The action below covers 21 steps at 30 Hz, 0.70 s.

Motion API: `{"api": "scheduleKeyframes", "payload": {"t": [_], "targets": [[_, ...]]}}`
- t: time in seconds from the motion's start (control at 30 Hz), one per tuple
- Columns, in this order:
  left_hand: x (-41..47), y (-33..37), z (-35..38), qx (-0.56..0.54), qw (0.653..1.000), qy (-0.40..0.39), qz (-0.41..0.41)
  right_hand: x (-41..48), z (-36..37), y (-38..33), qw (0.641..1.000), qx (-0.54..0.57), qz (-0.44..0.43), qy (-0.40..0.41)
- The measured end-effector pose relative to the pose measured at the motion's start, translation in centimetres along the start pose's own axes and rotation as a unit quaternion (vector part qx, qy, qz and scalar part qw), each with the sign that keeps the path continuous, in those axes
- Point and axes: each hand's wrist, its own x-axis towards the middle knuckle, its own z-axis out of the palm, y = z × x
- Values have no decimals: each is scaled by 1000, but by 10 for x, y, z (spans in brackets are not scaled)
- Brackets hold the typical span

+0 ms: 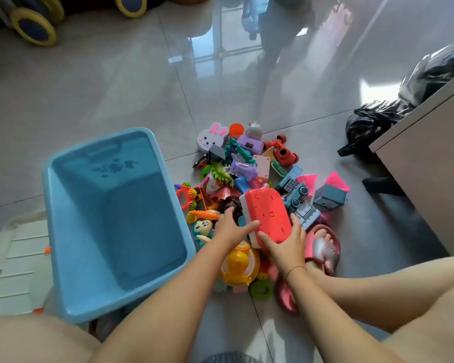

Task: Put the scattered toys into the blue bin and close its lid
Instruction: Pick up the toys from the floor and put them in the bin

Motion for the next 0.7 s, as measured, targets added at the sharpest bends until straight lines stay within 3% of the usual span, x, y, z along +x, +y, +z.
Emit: {"api": "scheduleKeyframes", "payload": {"t": [0.1, 0.27, 0.47, 0.6, 0.7], "targets": [[-23, -22, 8, 202, 976, -1, 75, 27, 3, -3, 997, -72, 13, -23], [-42, -55, 16, 362, 920, -12, 148, 36, 32, 9, 980, -177, 17, -85], [-40, -70, 10, 369, 910, -66, 178, 32, 35, 8, 971, -226, -1, -74], [-46, -70, 9, 455, 858, -84, 225, 35, 31, 6, 971, -224, -4, -78], [-48, -80, 9, 502, 828, -55, 241, 36, 34, 3, 969, -232, 10, -86]]}}
